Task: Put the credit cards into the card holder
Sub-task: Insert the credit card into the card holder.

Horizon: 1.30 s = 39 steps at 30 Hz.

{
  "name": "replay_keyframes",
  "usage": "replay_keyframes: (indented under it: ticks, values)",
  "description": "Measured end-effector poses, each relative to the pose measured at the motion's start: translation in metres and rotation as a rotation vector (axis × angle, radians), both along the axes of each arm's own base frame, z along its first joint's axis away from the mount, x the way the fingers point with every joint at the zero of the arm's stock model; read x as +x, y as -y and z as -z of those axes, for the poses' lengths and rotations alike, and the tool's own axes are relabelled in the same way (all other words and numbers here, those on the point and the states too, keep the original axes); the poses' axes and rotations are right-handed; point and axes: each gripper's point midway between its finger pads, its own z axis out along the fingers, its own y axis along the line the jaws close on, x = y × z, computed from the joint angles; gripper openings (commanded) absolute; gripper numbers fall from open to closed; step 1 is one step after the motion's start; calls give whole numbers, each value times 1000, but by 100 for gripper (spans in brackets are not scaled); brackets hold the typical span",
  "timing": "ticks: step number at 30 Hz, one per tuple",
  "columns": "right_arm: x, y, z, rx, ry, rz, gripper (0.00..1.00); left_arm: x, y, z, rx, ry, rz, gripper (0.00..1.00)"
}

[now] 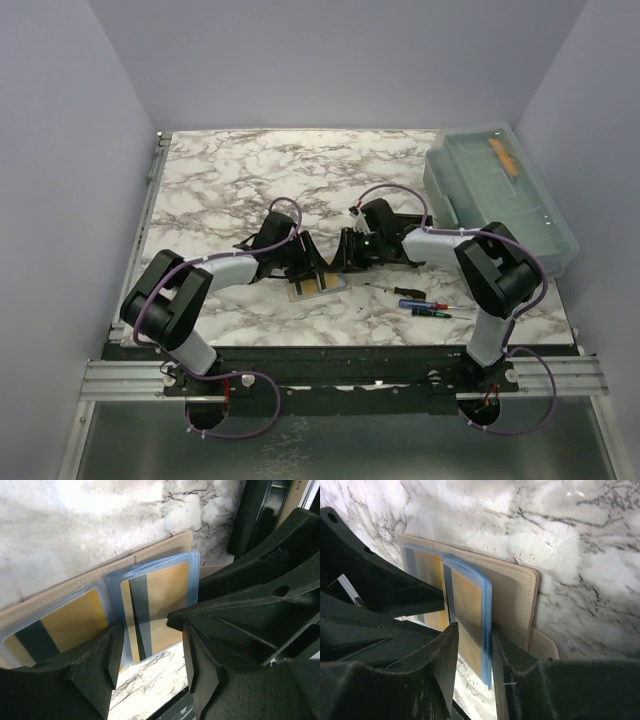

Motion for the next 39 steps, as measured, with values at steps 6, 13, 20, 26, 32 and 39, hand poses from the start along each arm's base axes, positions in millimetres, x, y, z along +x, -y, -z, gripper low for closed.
replay_keyframes:
  ticks: [6, 13, 20, 26, 32, 39]
  values:
    - [0, 11, -4, -84, 10, 20, 53, -6, -17, -6, 17, 16, -16, 57]
    - [1, 15, -5, -111, 31, 11, 49, -11, -19, -9, 11, 10, 3, 57]
    - [-2, 14, -2, -87, 18, 20, 44, -24, -4, -4, -4, -12, 61, 56]
    - [-5, 10, -3, -57, 2, 24, 45, -37, 12, -4, -28, -39, 102, 57]
    - [-6, 11, -4, -59, 1, 23, 49, -33, -8, -18, 9, -16, 64, 62]
    - [-13, 17, -8, -89, 20, -7, 62, -13, -69, -48, 32, 5, -153, 67]
